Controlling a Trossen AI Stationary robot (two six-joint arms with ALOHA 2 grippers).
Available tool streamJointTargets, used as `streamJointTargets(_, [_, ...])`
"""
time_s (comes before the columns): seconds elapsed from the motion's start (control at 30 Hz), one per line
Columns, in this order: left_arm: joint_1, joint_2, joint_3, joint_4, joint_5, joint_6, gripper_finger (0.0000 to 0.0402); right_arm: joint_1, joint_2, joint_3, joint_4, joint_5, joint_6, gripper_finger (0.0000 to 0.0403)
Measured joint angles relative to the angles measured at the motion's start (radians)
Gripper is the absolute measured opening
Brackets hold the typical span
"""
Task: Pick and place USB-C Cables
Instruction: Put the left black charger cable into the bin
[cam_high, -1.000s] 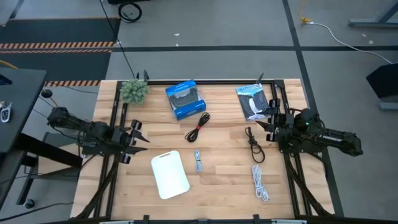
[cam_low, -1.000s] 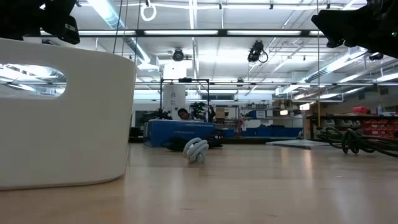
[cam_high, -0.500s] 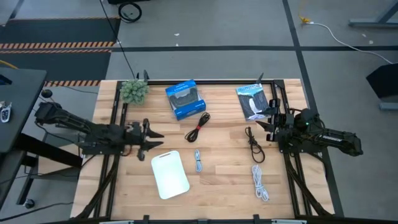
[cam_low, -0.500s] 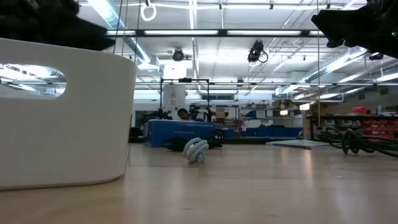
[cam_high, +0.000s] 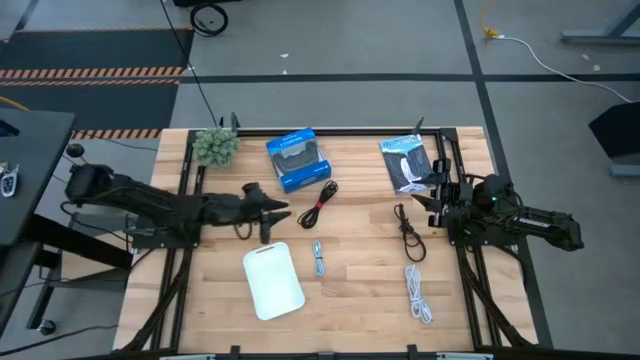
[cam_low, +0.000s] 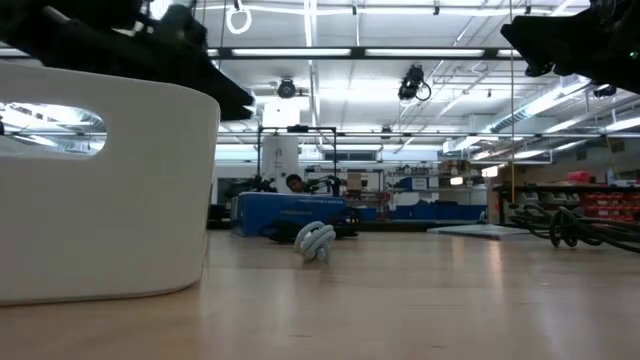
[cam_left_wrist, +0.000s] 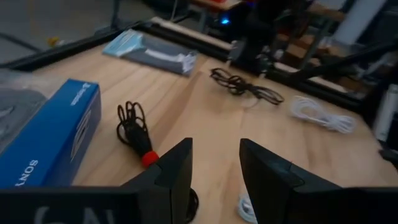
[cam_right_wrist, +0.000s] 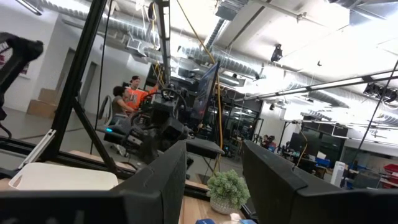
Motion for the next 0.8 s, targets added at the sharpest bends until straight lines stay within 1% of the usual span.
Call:
streamJointTargets(0.2, [0.056,0.203,0.128,-0.014,0.001,-0.005,0.0141,0.000,0.000,0.000,0.000,0.000,0.000,0.0162])
streamJointTargets(0.37, [0.102,0.350,0.268,-0.107,0.032,-0.006,0.0141,0.000,0.000,0.000,0.000,0.000,0.000,0.0162])
streamJointTargets(0.63, [0.145,0.554,0.526,-0.369,0.132,0.002,0.0146,0.000,0.000,0.000,0.000,0.000,0.000,0.0162])
streamJointTargets(0.7, [0.146,0.604,0.593,-0.446,0.135,0.003,0.0157,0.000,0.000,0.000,0.000,0.000,0.000,0.0162])
streamJointTargets(0.8, [0.154,0.674,0.688,-0.536,0.129,-0.006,0.0184,0.000,0.000,0.000,0.000,0.000,0.000,0.0162])
